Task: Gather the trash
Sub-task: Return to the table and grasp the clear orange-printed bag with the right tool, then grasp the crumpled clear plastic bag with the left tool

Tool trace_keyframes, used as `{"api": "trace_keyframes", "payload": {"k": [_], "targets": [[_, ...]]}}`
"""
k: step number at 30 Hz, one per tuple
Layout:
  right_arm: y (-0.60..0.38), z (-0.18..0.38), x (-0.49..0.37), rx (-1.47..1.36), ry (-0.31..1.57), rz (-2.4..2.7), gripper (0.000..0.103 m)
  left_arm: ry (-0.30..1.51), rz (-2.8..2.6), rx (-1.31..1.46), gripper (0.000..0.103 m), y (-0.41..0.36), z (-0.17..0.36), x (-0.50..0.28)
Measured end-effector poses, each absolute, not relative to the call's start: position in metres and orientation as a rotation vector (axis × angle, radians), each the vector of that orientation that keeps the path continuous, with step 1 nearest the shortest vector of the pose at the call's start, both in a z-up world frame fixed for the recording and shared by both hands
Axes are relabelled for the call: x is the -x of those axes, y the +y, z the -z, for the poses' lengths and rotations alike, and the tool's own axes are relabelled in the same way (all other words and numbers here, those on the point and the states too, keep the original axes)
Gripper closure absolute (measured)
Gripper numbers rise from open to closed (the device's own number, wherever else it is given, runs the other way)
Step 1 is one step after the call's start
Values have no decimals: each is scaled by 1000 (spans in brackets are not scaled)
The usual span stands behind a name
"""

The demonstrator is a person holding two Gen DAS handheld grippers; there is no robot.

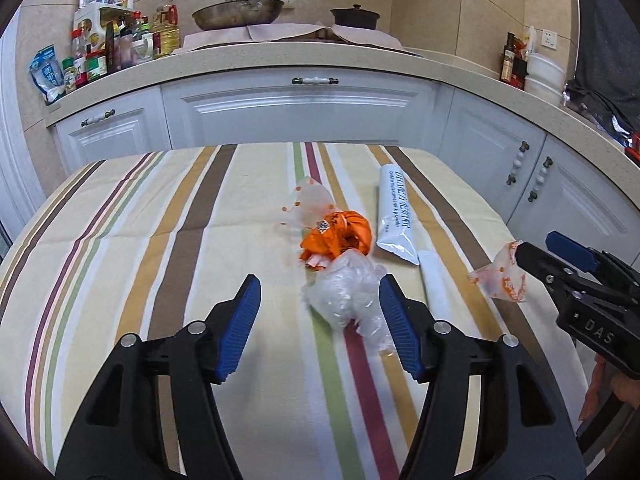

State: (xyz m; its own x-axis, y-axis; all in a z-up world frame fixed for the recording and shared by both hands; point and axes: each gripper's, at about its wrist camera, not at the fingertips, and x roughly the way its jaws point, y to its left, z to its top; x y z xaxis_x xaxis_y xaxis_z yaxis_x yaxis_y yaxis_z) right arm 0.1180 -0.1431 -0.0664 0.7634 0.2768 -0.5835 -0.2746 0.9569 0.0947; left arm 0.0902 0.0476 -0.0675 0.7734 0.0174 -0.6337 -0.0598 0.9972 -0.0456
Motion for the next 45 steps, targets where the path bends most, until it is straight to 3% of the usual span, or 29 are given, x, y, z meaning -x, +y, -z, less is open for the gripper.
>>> {"api": "trace_keyframes", "payload": {"k": [6, 8, 10, 15, 26, 29, 31, 34, 37, 45], "targets": [[-132, 78, -132, 14, 701, -289, 46, 700, -43, 80, 43, 57, 72, -91], [-130, 79, -135, 21, 712, -288, 52, 706, -36, 90, 43, 58, 74, -91], [-127, 83, -139, 28, 743, -290, 67, 706, -27, 92, 41, 58, 74, -91], [-127, 87, -143, 25, 774, -295, 82, 712, 3, 87, 36, 50, 75, -92], [-138, 78, -129, 19, 717, -319, 85, 740, 32, 79, 34, 31, 83, -102], [-144, 75, -124, 10, 704, -320, 85, 761, 39, 77, 54, 28, 87, -107], [-149, 73, -121, 3, 695, -317, 85, 779, 51, 78, 73, 26, 92, -109], [-153, 71, -118, -5, 685, -318, 85, 776, 56, 82, 83, 26, 91, -108], [-158, 71, -115, -15, 674, -319, 85, 767, 51, 70, 90, 26, 90, -106], [-169, 69, -104, -32, 648, -307, 85, 733, 36, 69, 95, 32, 77, -91]]}}
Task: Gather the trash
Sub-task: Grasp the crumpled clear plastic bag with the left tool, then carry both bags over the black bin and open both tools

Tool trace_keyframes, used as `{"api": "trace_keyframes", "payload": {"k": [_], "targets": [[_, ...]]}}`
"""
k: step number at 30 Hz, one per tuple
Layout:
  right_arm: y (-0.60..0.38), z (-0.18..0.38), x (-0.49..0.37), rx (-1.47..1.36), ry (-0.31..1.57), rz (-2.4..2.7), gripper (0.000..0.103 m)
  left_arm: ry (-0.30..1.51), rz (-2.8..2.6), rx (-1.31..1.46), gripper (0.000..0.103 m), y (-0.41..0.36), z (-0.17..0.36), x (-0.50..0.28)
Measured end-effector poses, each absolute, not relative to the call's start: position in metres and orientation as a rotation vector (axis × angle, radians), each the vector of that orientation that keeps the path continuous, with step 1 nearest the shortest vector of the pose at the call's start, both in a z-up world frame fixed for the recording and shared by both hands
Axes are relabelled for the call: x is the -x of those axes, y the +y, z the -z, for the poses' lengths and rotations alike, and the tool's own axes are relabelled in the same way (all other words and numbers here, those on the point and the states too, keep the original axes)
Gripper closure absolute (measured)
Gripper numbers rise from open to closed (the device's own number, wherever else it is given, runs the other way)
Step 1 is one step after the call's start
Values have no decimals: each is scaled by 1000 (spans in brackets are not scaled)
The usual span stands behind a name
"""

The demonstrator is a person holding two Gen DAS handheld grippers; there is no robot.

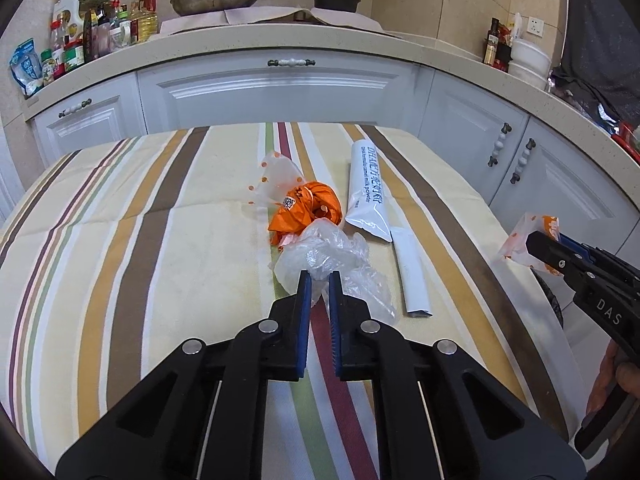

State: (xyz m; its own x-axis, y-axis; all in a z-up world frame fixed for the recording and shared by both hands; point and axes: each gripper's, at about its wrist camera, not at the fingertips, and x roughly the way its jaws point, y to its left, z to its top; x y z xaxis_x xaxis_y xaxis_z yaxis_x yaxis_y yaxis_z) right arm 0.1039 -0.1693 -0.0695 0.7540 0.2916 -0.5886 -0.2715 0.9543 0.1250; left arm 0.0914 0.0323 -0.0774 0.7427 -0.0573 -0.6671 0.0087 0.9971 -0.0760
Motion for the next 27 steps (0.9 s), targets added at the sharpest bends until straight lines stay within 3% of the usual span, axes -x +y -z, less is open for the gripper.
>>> {"api": "trace_keyframes", "payload": {"k": [12, 27], "targets": [[-203, 60, -88, -56, 588, -236, 85, 659, 96, 59, 96, 9, 46, -79], [-304, 57, -66, -110, 522, -26, 85, 634, 338, -44, 97, -126, 36, -101]]}}
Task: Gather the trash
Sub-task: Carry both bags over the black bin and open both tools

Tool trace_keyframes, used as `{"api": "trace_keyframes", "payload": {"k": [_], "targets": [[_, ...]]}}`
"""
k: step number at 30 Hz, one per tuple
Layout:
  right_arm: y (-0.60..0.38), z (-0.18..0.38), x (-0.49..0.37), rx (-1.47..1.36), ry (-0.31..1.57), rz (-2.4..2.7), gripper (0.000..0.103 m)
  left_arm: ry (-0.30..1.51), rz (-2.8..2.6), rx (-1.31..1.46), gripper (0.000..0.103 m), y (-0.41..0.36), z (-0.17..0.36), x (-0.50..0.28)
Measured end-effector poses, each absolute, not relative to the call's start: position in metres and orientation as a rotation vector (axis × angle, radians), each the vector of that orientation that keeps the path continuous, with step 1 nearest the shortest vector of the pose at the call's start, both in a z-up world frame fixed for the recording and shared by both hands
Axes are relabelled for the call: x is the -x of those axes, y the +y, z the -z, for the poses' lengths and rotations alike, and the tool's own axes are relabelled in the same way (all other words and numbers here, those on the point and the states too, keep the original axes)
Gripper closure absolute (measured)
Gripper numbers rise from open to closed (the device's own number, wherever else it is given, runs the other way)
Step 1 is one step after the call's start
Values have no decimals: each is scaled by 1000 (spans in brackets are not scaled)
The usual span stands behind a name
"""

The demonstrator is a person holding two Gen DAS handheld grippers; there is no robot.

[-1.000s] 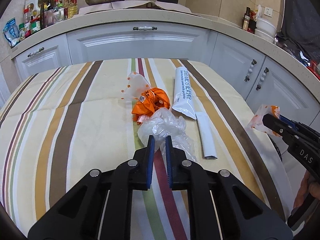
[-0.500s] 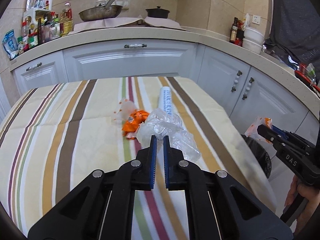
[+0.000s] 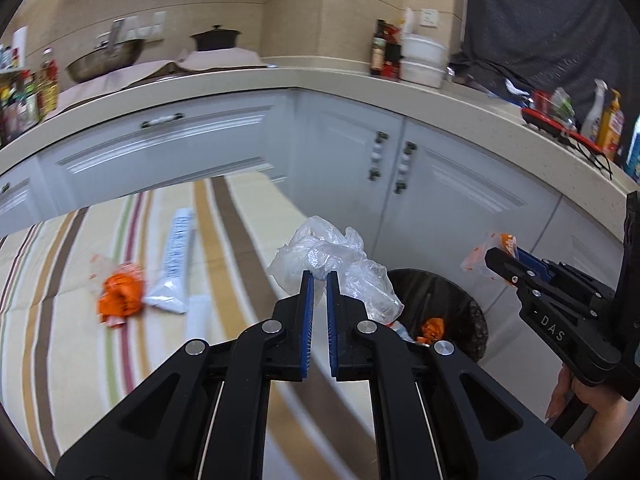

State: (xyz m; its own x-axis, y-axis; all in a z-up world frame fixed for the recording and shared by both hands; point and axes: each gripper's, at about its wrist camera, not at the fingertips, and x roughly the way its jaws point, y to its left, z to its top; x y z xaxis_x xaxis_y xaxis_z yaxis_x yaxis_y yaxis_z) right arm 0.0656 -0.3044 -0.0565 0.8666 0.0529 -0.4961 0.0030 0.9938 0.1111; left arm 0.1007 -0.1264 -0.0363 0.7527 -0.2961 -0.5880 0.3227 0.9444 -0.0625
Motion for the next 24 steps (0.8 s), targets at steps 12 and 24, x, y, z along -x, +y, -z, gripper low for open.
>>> {"api": "trace_keyframes", "payload": {"k": [12, 24], "targets": [[-365, 74, -75, -145, 527, 53, 85, 667, 446, -136, 97, -233, 55, -126], [-394, 105, -94, -183, 574, 109, 57, 779, 431, -158, 77, -265, 90, -156]]}}
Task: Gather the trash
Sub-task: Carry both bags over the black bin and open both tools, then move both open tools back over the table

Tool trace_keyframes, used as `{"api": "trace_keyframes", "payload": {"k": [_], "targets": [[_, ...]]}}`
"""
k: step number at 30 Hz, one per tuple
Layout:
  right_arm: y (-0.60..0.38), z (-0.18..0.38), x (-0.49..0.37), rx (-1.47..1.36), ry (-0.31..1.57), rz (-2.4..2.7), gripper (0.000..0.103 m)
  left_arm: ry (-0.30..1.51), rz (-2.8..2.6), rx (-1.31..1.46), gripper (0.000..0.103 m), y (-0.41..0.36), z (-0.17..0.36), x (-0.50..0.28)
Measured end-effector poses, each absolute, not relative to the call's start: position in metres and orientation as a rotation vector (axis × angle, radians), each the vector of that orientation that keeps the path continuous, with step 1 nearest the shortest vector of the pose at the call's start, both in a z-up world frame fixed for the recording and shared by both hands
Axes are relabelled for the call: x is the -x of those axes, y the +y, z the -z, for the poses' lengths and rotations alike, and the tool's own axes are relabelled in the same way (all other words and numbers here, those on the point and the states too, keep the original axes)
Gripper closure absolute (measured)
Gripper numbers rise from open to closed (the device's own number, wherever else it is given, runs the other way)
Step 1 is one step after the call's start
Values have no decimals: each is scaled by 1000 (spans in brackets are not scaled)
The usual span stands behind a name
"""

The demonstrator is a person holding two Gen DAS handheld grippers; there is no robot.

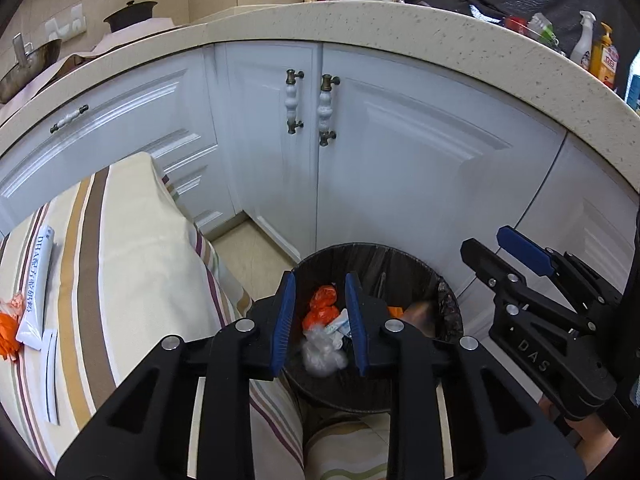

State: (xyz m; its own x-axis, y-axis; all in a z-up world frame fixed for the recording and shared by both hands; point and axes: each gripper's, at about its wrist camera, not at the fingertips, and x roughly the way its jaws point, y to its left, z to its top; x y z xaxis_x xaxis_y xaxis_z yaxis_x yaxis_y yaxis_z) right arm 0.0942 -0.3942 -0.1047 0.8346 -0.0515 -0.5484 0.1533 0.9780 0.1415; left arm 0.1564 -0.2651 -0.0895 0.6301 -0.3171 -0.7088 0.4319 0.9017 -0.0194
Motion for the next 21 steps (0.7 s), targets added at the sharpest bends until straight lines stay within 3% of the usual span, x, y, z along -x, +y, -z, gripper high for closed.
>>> {"api": "trace_keyframes", "payload": {"k": [4, 21], "targets": [[-387, 101, -93, -186, 567, 102, 52, 737, 406, -147, 58, -252, 80, -150], [-285, 48, -99, -124, 469, -80, 44, 574, 151, -42, 50, -107, 22, -121]]}}
